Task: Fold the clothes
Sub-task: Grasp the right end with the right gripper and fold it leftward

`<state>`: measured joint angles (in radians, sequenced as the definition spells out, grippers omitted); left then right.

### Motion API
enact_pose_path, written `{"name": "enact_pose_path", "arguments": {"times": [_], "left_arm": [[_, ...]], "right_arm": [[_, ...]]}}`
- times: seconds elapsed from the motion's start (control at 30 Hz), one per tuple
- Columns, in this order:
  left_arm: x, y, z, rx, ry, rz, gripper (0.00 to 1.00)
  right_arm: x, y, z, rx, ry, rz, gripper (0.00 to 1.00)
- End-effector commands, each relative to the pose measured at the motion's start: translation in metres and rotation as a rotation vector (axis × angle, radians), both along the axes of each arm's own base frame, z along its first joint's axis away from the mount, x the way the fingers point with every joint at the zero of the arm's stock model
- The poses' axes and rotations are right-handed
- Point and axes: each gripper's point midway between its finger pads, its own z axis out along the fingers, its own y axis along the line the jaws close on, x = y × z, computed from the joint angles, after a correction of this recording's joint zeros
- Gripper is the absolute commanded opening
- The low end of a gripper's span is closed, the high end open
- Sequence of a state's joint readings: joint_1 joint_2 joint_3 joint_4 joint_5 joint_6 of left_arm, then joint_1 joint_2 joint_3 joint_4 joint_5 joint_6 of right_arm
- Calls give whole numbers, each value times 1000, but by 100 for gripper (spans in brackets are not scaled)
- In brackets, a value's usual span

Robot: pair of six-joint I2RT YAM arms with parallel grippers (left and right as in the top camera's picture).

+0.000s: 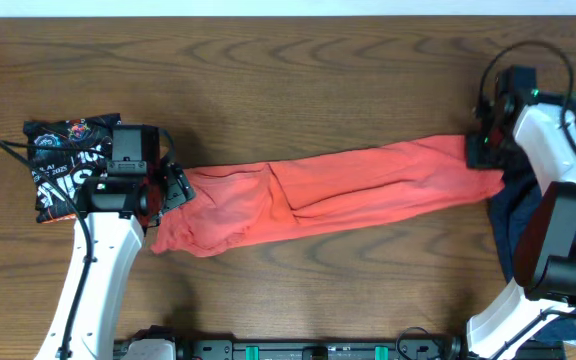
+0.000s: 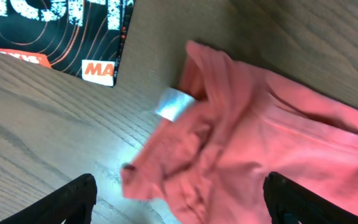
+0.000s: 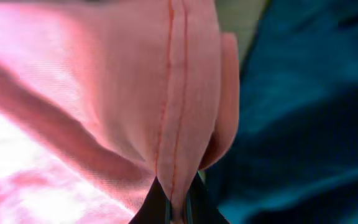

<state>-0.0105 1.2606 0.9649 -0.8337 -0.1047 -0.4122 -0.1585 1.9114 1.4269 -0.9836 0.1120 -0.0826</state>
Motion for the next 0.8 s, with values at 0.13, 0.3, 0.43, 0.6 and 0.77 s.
{"name": "enact_pose_path", "arguments": {"times": [0.13,0.3,0.43,0.6,0.77], "left_arm": [[2,6,5,-1,-16,39,91],[3,1,5,-25,-19,29,91],[3,1,4,-28,-19,36,91],[2,1,4,-28,-16,36,91],[2,1,4,-28,-15,36,91]], "right_arm": [[1,64,26,115,27,98,1],[-12,130,22,151,73,243,1],[-21,171,21,151,82,287,1],[-35,219,18,149,85,389,1],[-46,261,15,152,68,477,1]]}}
